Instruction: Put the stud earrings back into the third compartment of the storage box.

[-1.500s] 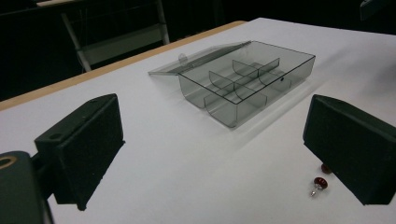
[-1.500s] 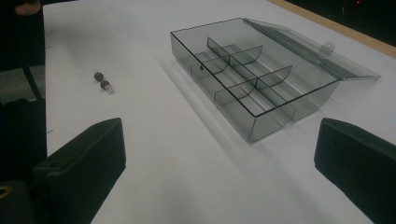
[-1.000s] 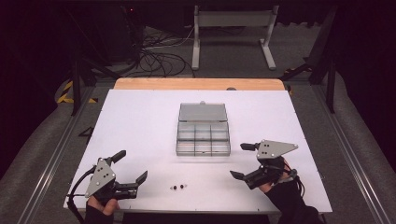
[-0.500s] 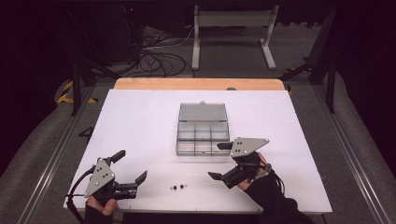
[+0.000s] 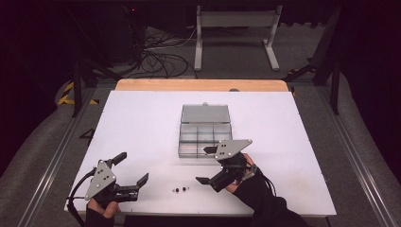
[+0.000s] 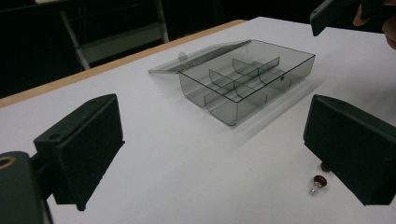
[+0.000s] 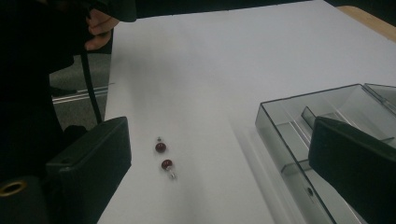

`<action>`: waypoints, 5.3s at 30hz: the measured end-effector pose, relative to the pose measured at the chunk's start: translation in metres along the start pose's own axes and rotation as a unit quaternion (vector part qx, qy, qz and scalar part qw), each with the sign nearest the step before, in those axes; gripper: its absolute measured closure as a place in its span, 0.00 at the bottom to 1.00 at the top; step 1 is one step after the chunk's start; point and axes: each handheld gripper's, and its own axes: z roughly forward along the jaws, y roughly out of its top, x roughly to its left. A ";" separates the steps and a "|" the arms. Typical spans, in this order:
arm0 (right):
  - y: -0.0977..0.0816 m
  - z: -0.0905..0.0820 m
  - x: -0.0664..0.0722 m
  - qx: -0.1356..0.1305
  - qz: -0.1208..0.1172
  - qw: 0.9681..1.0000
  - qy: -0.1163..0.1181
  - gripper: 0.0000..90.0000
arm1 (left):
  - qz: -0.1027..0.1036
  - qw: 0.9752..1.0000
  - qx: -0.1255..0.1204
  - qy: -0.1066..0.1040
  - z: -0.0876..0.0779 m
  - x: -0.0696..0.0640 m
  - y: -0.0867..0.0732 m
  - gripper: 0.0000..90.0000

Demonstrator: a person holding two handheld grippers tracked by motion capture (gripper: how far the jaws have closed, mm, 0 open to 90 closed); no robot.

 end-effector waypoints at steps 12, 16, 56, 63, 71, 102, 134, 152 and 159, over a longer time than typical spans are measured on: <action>0.005 0.020 0.005 0.015 -0.002 1.000 0.022 0.08 | -0.002 1.000 0.000 0.001 -0.001 0.001 0.000 0.06; 0.005 0.017 0.006 0.008 0.012 1.000 0.026 0.20 | -0.003 1.000 0.000 0.000 -0.001 0.001 0.000 0.06; -0.009 0.088 0.028 0.189 -0.029 0.979 0.064 0.66 | -0.003 1.000 0.004 -0.001 0.000 0.002 -0.001 0.06; -0.010 0.095 0.033 0.204 -0.044 0.976 0.053 0.88 | -0.002 1.000 0.004 -0.002 0.000 0.002 -0.001 0.06; -0.010 0.095 0.033 0.205 -0.047 0.976 0.050 0.89 | -0.002 1.000 0.004 -0.002 0.000 0.002 -0.001 0.06; 0.010 0.055 0.023 0.137 -0.027 0.990 0.027 0.89 | -0.006 1.000 0.005 -0.002 0.000 0.002 -0.001 0.06; 0.038 0.014 -0.016 0.127 -0.007 0.991 -0.030 0.89 | -0.004 1.000 0.005 -0.001 0.000 0.002 0.000 0.06; 0.036 -0.011 -0.057 0.115 0.055 0.988 -0.087 0.89 | -0.007 1.000 0.006 -0.002 0.000 0.002 -0.001 0.06; 0.029 -0.016 -0.075 0.112 0.084 0.984 -0.106 0.89 | -0.008 1.000 0.006 -0.002 0.001 0.003 -0.001 0.06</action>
